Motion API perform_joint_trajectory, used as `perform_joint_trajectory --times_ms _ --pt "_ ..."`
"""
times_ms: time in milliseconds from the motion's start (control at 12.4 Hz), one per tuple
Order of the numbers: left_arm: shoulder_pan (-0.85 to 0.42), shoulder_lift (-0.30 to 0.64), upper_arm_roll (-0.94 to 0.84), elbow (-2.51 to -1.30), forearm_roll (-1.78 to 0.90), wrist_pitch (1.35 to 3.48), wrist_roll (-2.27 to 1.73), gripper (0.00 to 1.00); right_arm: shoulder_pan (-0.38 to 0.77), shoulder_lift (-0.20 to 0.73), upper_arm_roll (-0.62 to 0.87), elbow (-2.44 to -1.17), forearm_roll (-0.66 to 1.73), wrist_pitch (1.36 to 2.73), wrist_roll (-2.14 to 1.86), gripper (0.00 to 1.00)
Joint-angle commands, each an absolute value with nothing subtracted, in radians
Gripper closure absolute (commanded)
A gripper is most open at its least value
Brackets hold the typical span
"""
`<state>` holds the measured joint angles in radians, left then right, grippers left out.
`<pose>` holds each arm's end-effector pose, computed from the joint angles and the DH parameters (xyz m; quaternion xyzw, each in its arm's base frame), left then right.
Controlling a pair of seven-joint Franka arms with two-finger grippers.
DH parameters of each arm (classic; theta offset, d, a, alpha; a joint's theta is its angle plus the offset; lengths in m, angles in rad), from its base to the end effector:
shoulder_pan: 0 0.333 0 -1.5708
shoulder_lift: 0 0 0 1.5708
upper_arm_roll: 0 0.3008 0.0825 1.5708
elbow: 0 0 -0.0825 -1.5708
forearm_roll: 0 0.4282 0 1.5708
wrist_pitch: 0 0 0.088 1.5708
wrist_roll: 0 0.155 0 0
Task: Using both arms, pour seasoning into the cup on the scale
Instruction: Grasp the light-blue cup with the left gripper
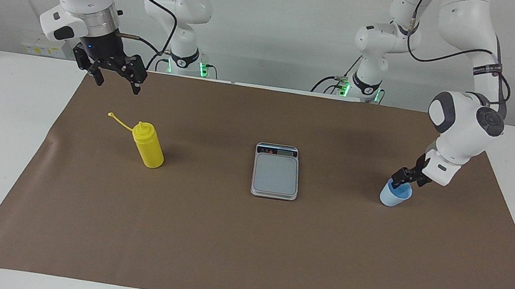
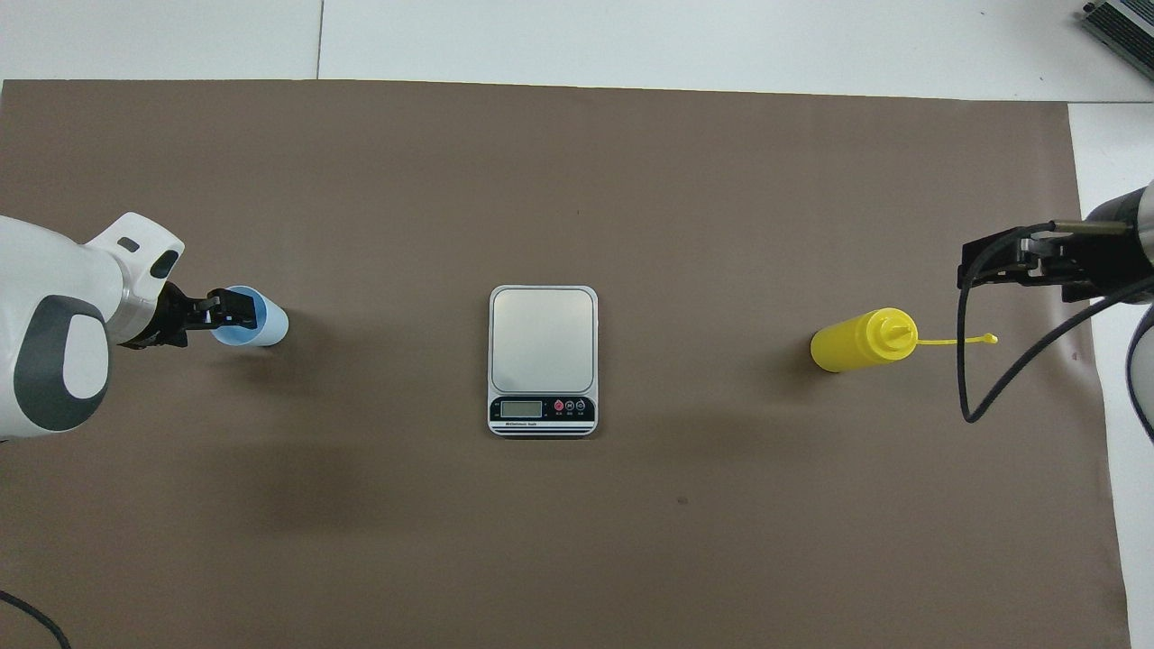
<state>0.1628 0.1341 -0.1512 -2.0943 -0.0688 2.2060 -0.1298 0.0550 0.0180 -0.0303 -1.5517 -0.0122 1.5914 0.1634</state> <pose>0.5960 0.0014 0.2679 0.9950 0.0918 -0.0128 0.0368 0.6072 0.0133 0.5622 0.9975 -0.0692 0.0114 0.0053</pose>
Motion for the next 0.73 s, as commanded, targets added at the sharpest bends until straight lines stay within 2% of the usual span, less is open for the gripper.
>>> perform_joint_trajectory --times_ms 0,242,322,484,564,645 --pt "0.15 0.11 -0.144 -2.161 -0.086 2.276 -0.138 0.0 0.046 0.0 -0.029 -1.568 0.005 1.589 0.138 0.0" --pt "0.15 0.117 -0.143 -2.177 -0.086 2.306 -0.138 0.0 0.046 0.0 -0.029 -1.568 0.005 1.589 0.138 0.0" --pt "0.15 0.117 -0.143 -2.177 -0.086 2.304 -0.138 0.16 0.046 0.0 -0.029 -1.568 0.005 1.589 0.14 0.0" --pt "0.15 0.117 -0.143 -2.171 -0.086 2.293 -0.138 0.64 0.046 0.0 -0.029 -1.568 0.005 1.589 0.138 0.0" --pt "0.15 0.118 -0.143 -2.169 -0.086 2.292 -0.132 0.97 0.046 0.0 -0.029 -1.568 0.005 1.589 0.14 0.0" --pt "0.149 0.118 -0.143 -2.169 -0.08 2.292 -0.121 1.0 0.046 0.0 -0.029 -1.568 0.005 1.589 0.138 0.0"
